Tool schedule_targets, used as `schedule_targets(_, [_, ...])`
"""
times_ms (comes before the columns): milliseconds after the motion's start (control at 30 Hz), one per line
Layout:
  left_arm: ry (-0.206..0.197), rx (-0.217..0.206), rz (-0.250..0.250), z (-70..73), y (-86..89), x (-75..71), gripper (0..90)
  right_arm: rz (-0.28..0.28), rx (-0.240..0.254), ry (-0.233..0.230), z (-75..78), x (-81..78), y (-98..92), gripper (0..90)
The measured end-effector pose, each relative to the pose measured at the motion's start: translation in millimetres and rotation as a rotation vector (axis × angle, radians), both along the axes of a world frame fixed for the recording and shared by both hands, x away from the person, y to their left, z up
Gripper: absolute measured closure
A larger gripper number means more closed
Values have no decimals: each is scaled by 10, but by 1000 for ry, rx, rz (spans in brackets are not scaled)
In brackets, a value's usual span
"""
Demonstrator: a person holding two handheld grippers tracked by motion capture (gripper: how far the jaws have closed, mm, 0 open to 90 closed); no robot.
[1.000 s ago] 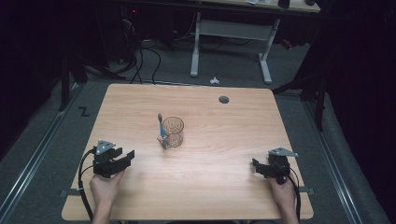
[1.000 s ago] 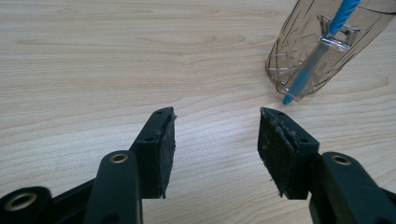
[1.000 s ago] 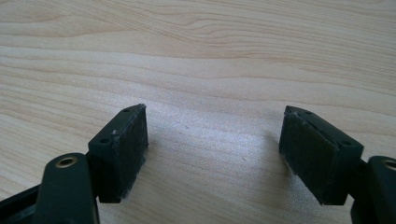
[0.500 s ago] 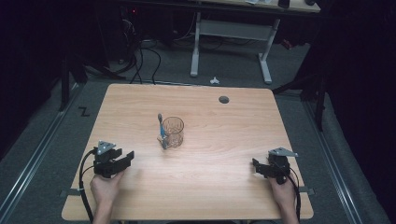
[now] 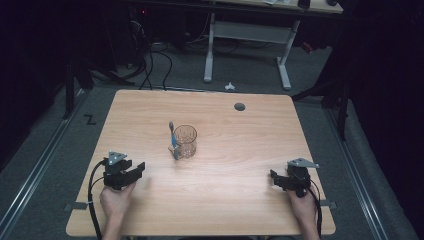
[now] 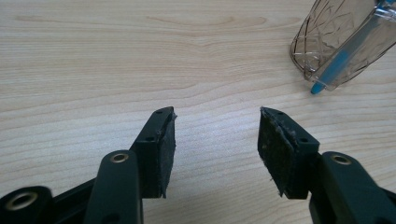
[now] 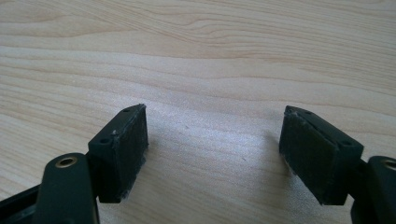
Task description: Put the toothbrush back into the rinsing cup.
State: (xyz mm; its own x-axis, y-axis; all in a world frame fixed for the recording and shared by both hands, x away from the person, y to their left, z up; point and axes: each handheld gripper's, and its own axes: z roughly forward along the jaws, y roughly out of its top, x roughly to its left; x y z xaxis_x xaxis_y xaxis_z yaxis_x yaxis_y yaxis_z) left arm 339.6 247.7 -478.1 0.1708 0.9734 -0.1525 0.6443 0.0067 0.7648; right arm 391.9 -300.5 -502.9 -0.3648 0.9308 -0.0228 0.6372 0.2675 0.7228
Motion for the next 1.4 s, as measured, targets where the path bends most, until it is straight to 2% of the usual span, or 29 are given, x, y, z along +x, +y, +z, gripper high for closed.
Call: schedule_targets(1400, [16,79,8,-205,-132,139,470,0,0,0,0,0,0,242])
